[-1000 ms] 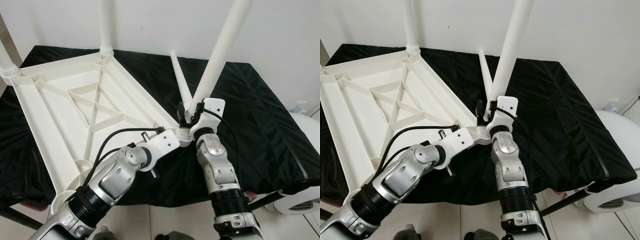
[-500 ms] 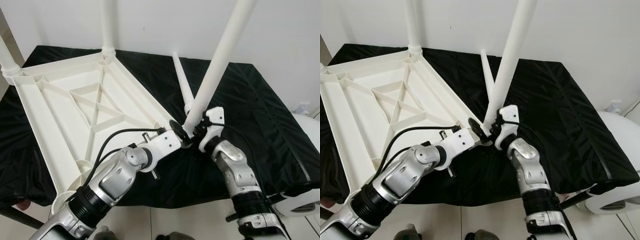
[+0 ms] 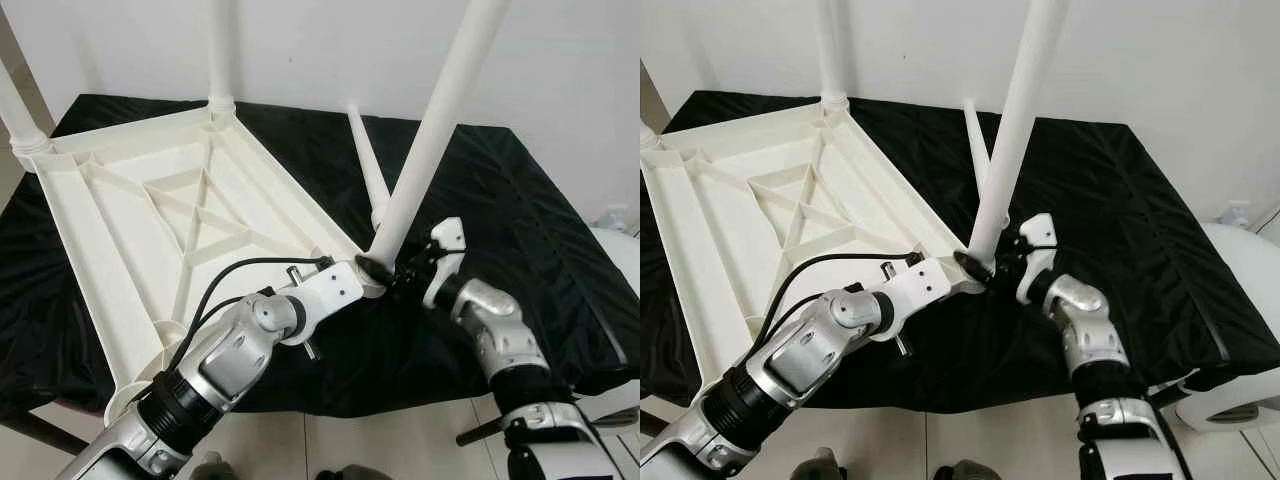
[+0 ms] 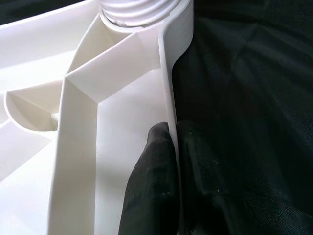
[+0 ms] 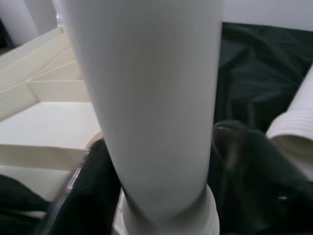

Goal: Building children table

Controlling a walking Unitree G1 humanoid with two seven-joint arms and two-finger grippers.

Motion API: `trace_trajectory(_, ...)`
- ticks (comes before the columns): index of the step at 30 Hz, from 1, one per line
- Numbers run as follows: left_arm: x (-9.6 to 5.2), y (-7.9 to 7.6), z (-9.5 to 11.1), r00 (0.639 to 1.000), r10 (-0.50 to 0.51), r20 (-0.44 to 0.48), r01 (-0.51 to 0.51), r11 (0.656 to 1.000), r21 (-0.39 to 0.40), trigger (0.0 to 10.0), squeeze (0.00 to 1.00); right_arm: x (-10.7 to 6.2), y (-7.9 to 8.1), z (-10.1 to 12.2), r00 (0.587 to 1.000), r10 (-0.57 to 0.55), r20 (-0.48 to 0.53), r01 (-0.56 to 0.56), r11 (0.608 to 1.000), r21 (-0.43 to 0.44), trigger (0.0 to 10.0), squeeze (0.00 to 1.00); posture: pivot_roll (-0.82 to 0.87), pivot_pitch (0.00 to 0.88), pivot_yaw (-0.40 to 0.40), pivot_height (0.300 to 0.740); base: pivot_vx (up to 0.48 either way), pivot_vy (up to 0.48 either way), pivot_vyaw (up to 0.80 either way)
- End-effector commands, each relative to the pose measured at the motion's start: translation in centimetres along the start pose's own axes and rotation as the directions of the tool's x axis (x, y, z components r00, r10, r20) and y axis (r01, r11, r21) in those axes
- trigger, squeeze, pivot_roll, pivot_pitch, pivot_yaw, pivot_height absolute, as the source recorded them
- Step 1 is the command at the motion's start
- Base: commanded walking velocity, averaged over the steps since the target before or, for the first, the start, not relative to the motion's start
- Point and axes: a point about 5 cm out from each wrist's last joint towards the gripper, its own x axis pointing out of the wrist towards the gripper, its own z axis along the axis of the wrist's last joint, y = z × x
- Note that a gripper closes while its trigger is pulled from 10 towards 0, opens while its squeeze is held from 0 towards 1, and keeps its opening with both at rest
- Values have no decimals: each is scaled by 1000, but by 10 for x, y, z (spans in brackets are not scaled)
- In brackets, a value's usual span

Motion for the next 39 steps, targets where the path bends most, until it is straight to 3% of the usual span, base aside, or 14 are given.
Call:
trace_trajectory(1,3,-6,-4,998,-52,-36,53,998,30,10000,0,-1,-4,-1,1000,-12,10,12,1000,15,1922,0,55,0,-75,740,0,0,0)
trace_trajectory(4,3,-6,-3,998,-52,-36,53,998,30,10000,0,-1,-6,0,1000,-6,16,6,1000,19,1922,0,55,0,-75,740,0,0,0)
trace_trajectory(5,3,-6,-3,998,-52,-35,53,998,30,10000,0,0,-5,-2,1000,5,16,-5,1000,24,0,0,58,0,-78,740,0,0,0)
trace_trajectory(9,4,-6,-3,998,-51,-35,52,998,29,10000,0,2,-3,-4,1000,20,16,-21,999,30,0,0,59,0,-79,740,0,0,0)
trace_trajectory(10,4,-6,-3,998,-51,-35,52,998,28,10000,0,2,-2,-6,1000,22,13,-22,999,34,5412,0,59,0,-82,740,0,0,0)
trace_trajectory(11,4,-6,-3,998,-51,-35,52,998,28,10000,0,2,-2,-6,1000,22,13,-22,999,34,5412,0,59,0,-82,740,0,0,0)
trace_trajectory(12,3,-6,-3,998,-50,-35,51,998,27,10000,0,2,-1,-6,1000,23,12,-23,999,40,10000,0,58,1,-83,740,0,0,0)
trace_trajectory(21,4,-8,-3,998,-49,-34,50,999,22,10000,0,7,8,-2,998,-11,63,7,998,68,10000,0,52,3,-90,740,0,0,0)
trace_trajectory(29,5,-9,-2,998,-49,-31,49,999,16,10000,0,22,27,6,967,-232,109,221,970,104,10000,0,45,6,-97,740,0,0,0)
trace_trajectory(39,5,-10,-2,998,-51,-30,51,999,16,10000,0,32,41,10,927,-365,87,355,928,109,10000,0,43,7,-93,740,0,0,0)
